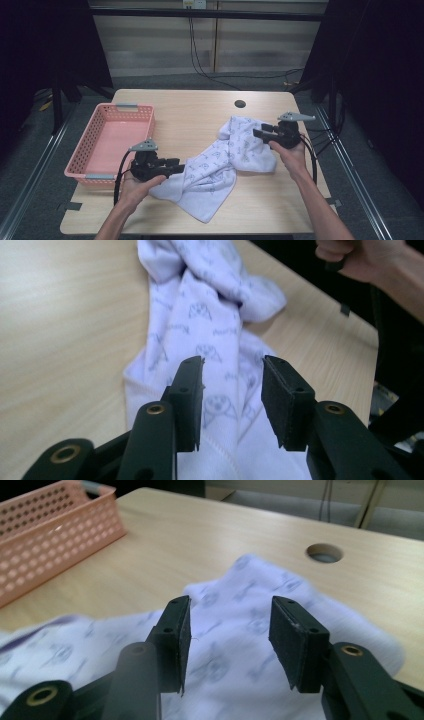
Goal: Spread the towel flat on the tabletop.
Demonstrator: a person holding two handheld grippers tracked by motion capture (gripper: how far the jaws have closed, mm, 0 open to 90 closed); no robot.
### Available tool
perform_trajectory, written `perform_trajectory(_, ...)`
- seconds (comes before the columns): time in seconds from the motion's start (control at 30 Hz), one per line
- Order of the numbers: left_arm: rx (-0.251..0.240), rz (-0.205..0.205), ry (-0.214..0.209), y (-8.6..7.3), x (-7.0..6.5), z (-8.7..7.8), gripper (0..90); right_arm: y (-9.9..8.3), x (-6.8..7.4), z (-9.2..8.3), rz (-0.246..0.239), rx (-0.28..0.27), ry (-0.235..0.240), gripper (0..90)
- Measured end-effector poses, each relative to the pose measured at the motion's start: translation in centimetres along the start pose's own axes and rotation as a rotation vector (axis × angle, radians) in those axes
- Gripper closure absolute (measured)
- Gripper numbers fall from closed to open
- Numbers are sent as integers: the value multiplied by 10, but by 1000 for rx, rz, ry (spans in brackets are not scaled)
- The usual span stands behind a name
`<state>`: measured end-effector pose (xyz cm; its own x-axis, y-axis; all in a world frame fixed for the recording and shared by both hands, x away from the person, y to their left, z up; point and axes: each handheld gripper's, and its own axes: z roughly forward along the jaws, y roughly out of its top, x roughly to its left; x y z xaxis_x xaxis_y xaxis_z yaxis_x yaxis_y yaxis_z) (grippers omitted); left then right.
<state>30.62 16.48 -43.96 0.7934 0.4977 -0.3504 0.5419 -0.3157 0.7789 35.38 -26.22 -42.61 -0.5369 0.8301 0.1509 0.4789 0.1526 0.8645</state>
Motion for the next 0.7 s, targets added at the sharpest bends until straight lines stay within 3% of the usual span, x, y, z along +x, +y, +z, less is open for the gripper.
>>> perform_trajectory(0.1, 53, 18, 10, -16, 0, 8, 604, -15, 15, -5, -11, 25, 48, 521)
perform_trajectory(0.17, 106, 41, 54, -31, 4, 13, 630, -23, 21, -6, -6, 36, 80, 525)
perform_trajectory(0.23, 151, 34, 57, -40, 6, 16, 611, -31, 29, -7, -10, 58, 95, 529)
perform_trajectory(0.37, 174, 23, 77, -45, 2, 22, 564, -47, 48, -10, -14, 78, 149, 534)
perform_trajectory(0.43, 199, 17, 78, -47, 0, 27, 632, -55, 60, -10, -33, 103, 178, 528)
perform_trajectory(0.47, 212, 34, 102, -46, -6, 33, 649, -58, 65, -9, -43, 114, 182, 521)
perform_trajectory(0.5, 212, 34, 102, -46, -6, 33, 686, -58, 65, -9, -43, 114, 182, 521)
perform_trajectory(0.53, 224, 38, 52, -46, -11, 37, 723, -66, 78, -7, -70, 158, 196, 489)
perform_trajectory(0.6, 226, 37, 45, -46, -14, 41, 729, -69, 81, -5, -90, 175, 200, 488)
perform_trajectory(0.63, 225, 34, 24, -45, -17, 47, 739, -79, 89, -3, -112, 214, 229, 481)
perform_trajectory(0.7, 221, 19, 13, -44, -19, 52, 745, -87, 93, -1, -130, 249, 235, 468)
